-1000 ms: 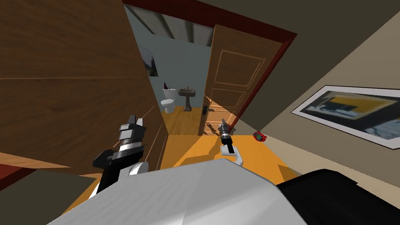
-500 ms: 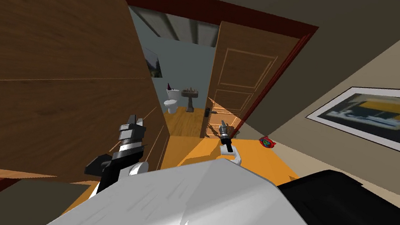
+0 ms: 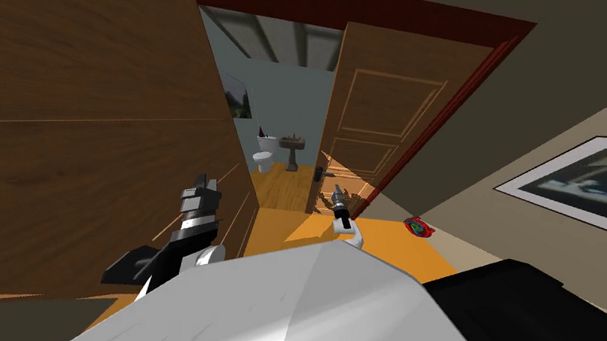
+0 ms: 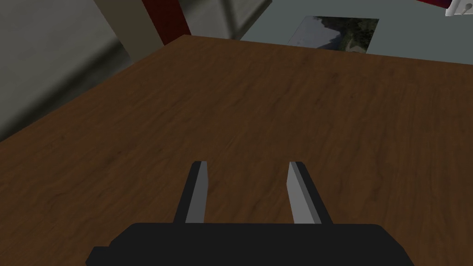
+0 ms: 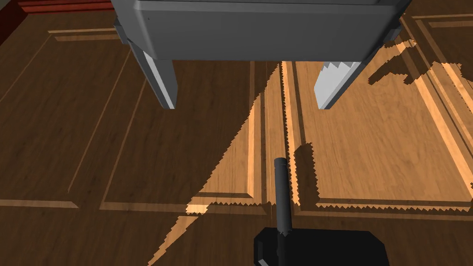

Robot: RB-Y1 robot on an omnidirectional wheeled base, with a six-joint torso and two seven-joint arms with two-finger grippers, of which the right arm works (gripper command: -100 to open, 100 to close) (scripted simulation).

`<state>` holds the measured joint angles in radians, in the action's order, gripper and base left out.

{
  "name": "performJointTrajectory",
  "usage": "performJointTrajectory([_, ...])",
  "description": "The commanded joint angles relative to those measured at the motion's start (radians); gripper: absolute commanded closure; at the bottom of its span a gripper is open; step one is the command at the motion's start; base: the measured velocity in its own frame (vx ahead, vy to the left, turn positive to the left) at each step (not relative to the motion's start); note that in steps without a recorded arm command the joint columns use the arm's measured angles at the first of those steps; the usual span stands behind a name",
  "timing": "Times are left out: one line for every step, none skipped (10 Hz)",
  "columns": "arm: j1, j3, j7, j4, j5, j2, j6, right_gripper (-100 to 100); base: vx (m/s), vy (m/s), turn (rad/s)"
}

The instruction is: Pull the door open

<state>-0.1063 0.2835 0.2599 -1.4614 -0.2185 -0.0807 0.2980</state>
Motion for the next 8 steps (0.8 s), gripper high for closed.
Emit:
performJointTrajectory([0.013, 0.010, 0.019, 0.030, -0.009, -0.002, -0.004, -100, 0.146, -0.042, 0.096])
performJointTrajectory([0.025, 0.017, 0.031, 0.055, -0.018, 0.000, -0.007, -100, 0.142, -0.051, 0.099])
performJointTrajectory([0.035, 0.023, 0.041, 0.076, -0.025, 0.002, -0.009, -100, 0.171, -0.066, 0.117])
performJointTrajectory([0.045, 0.030, 0.051, 0.097, -0.032, 0.004, -0.011, -100, 0.160, -0.059, 0.099])
performJointTrajectory([0.052, 0.034, 0.058, 0.112, -0.037, 0.006, -0.012, -100, 0.162, -0.068, 0.071])
performJointTrajectory([0.059, 0.039, 0.065, 0.126, -0.042, 0.008, -0.014, -100, 0.147, -0.056, 0.069])
performJointTrajectory([0.066, 0.043, 0.071, 0.139, -0.047, 0.010, -0.015, -100, 0.128, -0.061, 0.070])
performJointTrajectory([0.059, 0.039, 0.068, 0.127, -0.043, 0.008, -0.016, -100, 0.056, -0.032, 0.018])
